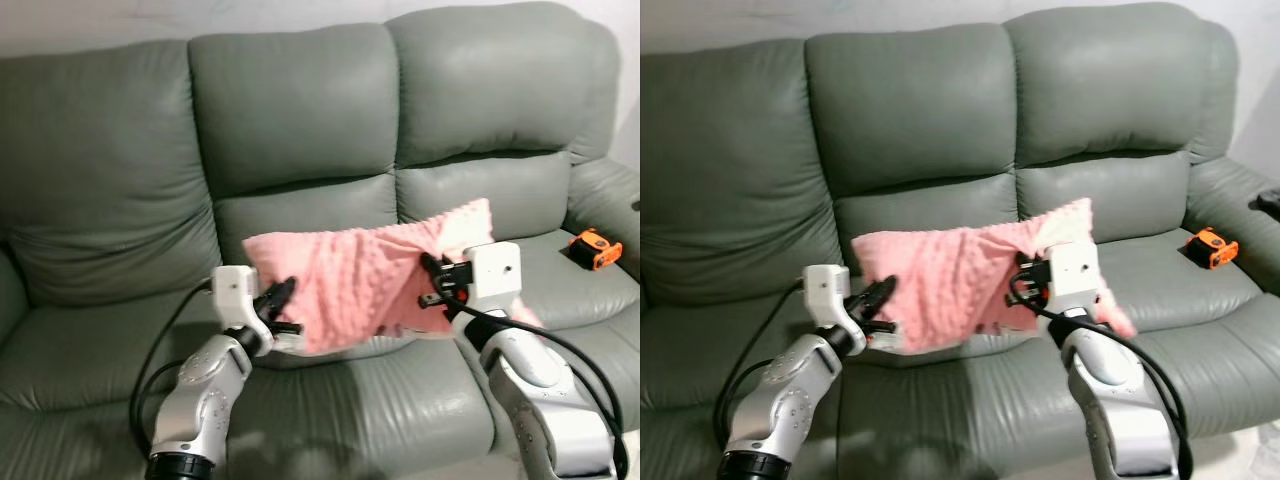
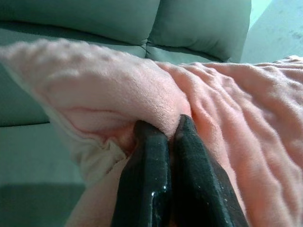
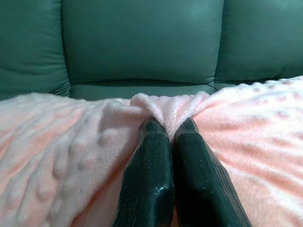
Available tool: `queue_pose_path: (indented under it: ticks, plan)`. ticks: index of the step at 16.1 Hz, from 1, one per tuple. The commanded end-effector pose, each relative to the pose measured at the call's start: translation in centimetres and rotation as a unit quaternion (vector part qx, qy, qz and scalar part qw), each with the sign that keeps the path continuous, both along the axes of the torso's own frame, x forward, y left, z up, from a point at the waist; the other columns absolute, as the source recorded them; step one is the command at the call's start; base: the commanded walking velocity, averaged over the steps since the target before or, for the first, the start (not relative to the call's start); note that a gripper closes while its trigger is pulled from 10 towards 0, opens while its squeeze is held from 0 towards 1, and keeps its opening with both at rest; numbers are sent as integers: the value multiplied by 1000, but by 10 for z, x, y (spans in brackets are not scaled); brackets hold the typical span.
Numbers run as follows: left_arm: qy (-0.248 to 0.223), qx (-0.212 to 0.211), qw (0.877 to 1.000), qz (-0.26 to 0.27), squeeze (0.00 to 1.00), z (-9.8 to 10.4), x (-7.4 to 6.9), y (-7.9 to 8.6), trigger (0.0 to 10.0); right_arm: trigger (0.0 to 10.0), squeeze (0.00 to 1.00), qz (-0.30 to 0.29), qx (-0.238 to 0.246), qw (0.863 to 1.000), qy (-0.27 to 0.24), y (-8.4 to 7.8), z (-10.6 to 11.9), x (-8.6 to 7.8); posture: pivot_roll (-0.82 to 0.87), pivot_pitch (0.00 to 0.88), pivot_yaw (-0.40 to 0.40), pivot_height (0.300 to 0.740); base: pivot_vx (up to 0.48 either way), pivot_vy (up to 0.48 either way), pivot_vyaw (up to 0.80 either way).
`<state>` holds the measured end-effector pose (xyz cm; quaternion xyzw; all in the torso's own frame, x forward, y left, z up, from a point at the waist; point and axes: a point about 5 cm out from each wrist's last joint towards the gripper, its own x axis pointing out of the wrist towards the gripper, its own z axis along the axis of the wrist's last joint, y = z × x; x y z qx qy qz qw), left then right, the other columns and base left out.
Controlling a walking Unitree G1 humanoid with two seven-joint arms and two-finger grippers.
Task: Move the pillow to the sofa
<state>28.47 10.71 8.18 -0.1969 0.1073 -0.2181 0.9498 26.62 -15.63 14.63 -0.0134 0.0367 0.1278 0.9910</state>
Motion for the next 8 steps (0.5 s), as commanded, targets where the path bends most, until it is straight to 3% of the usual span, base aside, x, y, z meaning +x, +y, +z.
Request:
queue_pose_path:
  ticks: [1,4,8]
  plan:
    - [-13,2,1000,1,0,6,1,4,10000,10000,0,14,7,1000,-17,7,7,1,-261,4,32,740,0,0,0]
    - [0,13,1000,1,0,0,1,3,10000,10000,0,4,-9,1000,-3,5,-1,0,-258,4,35,740,0,0,0]
    - [12,81,997,3,0,-19,7,16,10000,10000,0,-86,-71,993,40,-29,-29,-1,-247,18,42,740,0,0,0]
